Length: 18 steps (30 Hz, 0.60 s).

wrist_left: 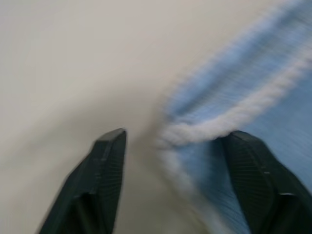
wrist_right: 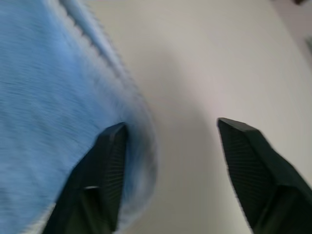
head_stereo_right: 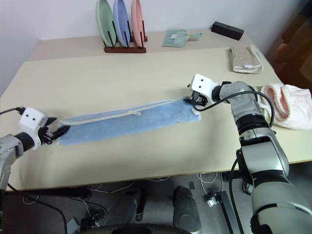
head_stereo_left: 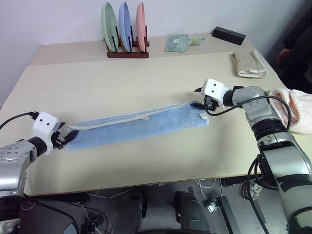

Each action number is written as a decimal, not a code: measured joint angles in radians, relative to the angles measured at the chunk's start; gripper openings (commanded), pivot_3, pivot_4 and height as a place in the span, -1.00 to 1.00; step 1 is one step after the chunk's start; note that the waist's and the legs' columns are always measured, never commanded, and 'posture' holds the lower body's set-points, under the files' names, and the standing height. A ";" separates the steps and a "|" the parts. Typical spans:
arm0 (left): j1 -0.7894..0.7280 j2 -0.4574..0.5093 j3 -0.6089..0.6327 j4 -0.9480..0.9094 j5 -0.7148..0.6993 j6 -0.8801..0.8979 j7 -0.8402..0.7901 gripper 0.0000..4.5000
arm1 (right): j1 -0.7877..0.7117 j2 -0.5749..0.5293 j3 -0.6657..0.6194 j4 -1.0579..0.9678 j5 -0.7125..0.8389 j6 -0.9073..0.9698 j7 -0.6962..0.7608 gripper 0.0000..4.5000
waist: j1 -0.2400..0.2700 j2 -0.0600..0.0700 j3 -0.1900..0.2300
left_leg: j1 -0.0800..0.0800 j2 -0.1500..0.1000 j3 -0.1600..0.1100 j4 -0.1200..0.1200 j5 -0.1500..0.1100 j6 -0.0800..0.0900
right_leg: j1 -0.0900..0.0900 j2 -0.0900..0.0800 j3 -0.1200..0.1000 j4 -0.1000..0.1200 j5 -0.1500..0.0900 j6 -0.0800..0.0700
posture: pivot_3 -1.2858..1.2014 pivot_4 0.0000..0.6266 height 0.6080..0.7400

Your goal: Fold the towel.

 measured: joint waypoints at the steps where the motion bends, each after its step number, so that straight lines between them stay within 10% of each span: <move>1: -0.011 -0.011 0.007 0.006 0.000 0.000 0.020 0.30 | 0.000 0.000 -0.002 0.008 -0.005 -0.001 -0.018 0.29 | 0.000 0.000 0.000 | 0.000 0.000 0.000 0.000 0.000 0.000 | 0.000 0.000 0.000 0.000 0.000 0.000 | 0.03 -0.52 1.00; 9: 0.017 -0.094 0.083 -0.021 -0.037 0.035 0.132 0.33 | 0.043 -0.017 -0.073 -0.061 0.030 0.042 -0.064 0.53 | -0.007 0.000 0.000 | 0.000 0.001 0.000 -0.001 0.000 -0.001 | 0.000 0.001 0.000 0.000 0.000 0.000 | 0.03 -0.52 1.00; 12: 0.076 -0.105 0.118 -0.100 -0.068 0.034 0.123 0.33 | 0.189 -0.067 -0.177 -0.287 0.180 0.238 0.037 0.99 | 0.007 0.000 0.000 | -0.001 0.001 -0.001 0.000 0.000 0.000 | 0.000 0.001 0.000 -0.001 0.000 0.000 | 0.03 -0.52 1.00; 18: 0.117 -0.110 0.016 -0.397 -0.099 0.033 0.054 0.33 | 0.560 -0.106 -0.384 -0.857 0.523 0.780 0.067 0.99 | 0.022 0.001 -0.001 | 0.001 0.001 -0.004 0.002 0.000 0.000 | 0.004 0.000 0.000 -0.002 0.000 0.000 | 0.03 -0.52 1.00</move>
